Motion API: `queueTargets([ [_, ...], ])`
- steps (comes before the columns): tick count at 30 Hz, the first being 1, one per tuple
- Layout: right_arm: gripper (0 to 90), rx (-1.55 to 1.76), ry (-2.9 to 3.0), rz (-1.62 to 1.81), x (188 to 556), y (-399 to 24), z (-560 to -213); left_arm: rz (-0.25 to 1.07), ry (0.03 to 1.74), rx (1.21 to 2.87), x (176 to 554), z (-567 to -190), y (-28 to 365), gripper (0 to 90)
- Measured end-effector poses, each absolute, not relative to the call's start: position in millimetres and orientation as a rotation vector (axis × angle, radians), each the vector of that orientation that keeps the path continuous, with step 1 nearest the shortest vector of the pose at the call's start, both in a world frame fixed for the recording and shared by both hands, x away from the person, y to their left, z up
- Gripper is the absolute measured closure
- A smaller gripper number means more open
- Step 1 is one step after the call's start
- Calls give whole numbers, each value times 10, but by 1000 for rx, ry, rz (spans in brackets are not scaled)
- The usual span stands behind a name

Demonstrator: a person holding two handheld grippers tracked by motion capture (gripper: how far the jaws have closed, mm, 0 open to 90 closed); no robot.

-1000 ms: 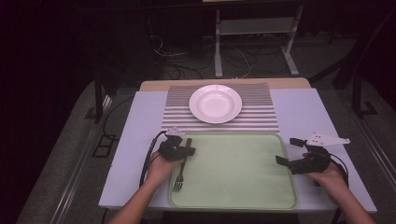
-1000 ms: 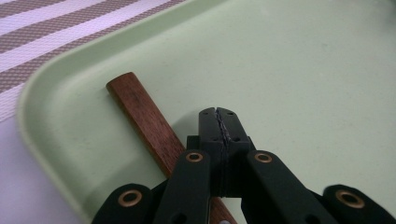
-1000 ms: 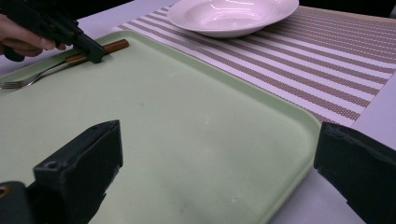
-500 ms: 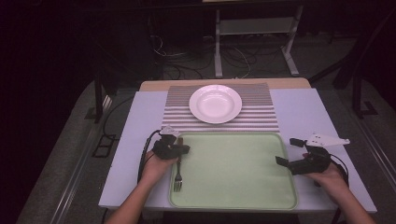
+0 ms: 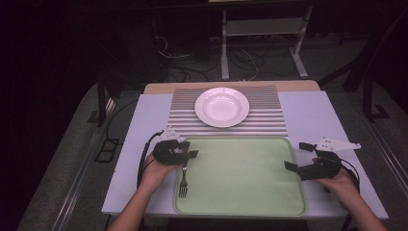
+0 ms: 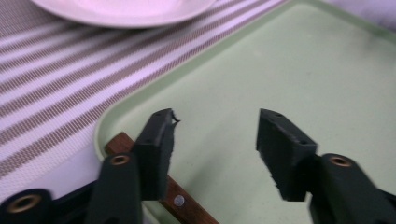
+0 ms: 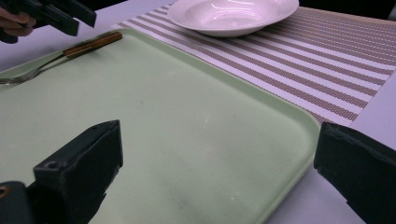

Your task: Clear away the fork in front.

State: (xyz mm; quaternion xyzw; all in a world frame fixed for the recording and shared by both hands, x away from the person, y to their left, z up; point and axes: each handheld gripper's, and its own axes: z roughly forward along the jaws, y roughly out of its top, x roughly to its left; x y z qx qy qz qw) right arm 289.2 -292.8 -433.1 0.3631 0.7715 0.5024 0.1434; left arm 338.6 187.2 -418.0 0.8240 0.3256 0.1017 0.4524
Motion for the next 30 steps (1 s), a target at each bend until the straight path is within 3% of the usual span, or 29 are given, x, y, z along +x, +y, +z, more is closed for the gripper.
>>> queueTargets([
  [6, 15, 1043, 2223, 1445, 2890, -2930, -4330, 218, 786, 1988, 3265, -4096, 1918, 194],
  [11, 15, 1042, 2220, 1439, 2882, -2930, -4326, 246, 769, 1988, 3182, -4061, 1934, 122],
  [14, 15, 1039, 2220, 1435, 2877, -2931, -4323, 256, 777, 1974, 3143, -4087, 1984, 7],
  [20, 15, 1028, 2228, 1428, 2865, -2913, -4322, 323, 783, 2000, 3141, -4168, 2109, 0],
  [30, 15, 1016, 2237, 1426, 2866, -2908, -4326, 313, 789, 1991, 3152, -4162, 2139, 0],
])
